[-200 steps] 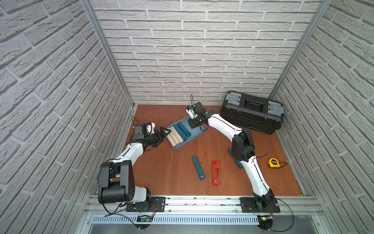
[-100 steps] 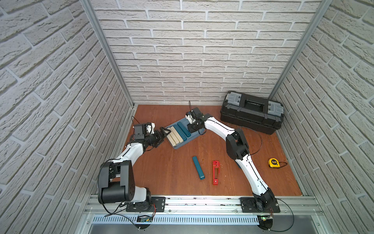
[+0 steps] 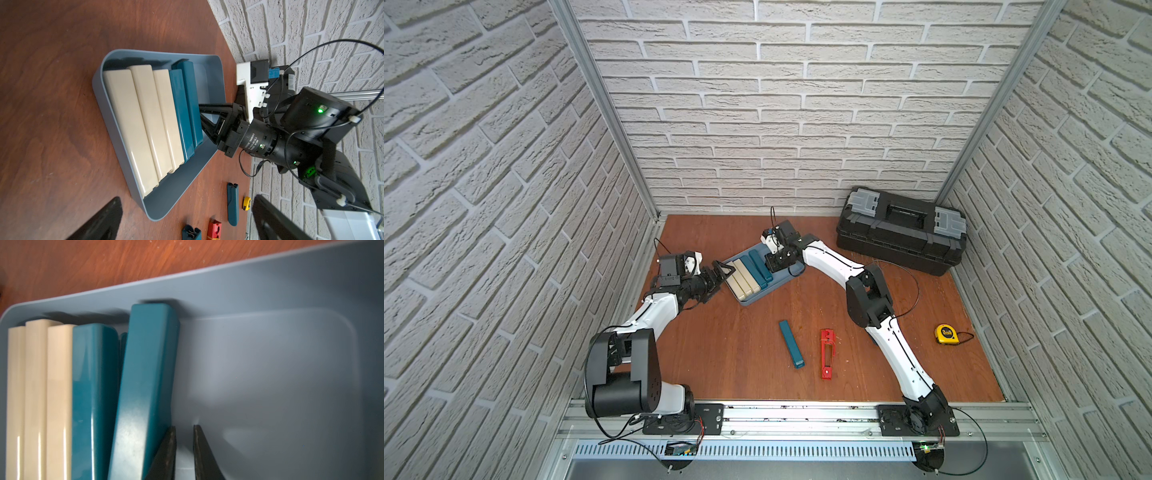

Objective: Put the pruning pliers into the storage box
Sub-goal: Place the pruning pliers in the storage box.

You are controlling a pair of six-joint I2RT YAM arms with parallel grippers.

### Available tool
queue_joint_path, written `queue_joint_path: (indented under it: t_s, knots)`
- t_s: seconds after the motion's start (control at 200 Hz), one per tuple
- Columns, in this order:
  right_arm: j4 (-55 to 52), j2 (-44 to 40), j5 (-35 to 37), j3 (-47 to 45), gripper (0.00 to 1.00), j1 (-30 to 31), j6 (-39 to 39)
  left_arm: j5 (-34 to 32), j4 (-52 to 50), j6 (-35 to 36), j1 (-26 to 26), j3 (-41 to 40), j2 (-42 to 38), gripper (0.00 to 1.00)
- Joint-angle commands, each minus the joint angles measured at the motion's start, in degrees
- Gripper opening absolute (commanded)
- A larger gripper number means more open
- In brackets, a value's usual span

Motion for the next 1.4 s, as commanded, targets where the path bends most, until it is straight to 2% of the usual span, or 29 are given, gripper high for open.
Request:
queue_joint_path:
  t_s: [0.0, 0.26, 0.49, 0.71, 0.88, 1.065, 1.2, 1.395]
  knots:
    - [0.8, 1.3, -2.2, 1.1, 0.19, 0.8, 0.4, 0.1, 2.1, 0.2, 0.2, -1.0, 0.2, 0.98]
    - [1.2, 1.6, -3.8, 1.7, 0.19, 1.0, 0.3, 0.3, 2.7, -0.2, 0.2, -1.6, 0.1, 0.98]
    - [-2.1, -1.9, 3.2, 1.4, 0.19, 0.8, -3.2, 0.5, 2.2, -0.2, 0.2, -1.4, -0.6, 0.98]
    - [-2.7, -10.3, 6.5, -5.0, 0.23, 0.6, -4.2, 0.6, 0.3, 0.0, 0.0, -2.7, -3.4, 0.98]
    - [-2.1, -18.2, 5.9, -14.1, 0.28, 0.7, -2.9, 0.7, -2.0, 0.0, -1.2, -4.5, -6.5, 0.98]
    - [3.3, -29.3, 5.5, -30.8, 0.33, 1.3, -0.6, 0.2, -3.8, -0.4, -4.6, -6.8, -10.1, 0.98]
    - [6.8, -37.9, 7.1, -41.9, 0.34, 3.1, 0.9, -2.1, -4.5, -1.1, -8.0, -8.9, -14.0, 0.98]
    - [8.6, -45.3, 10.1, -52.1, 0.35, 6.6, 3.1, -3.9, -4.0, -3.2, -11.4, -12.9, -19.5, 0.98]
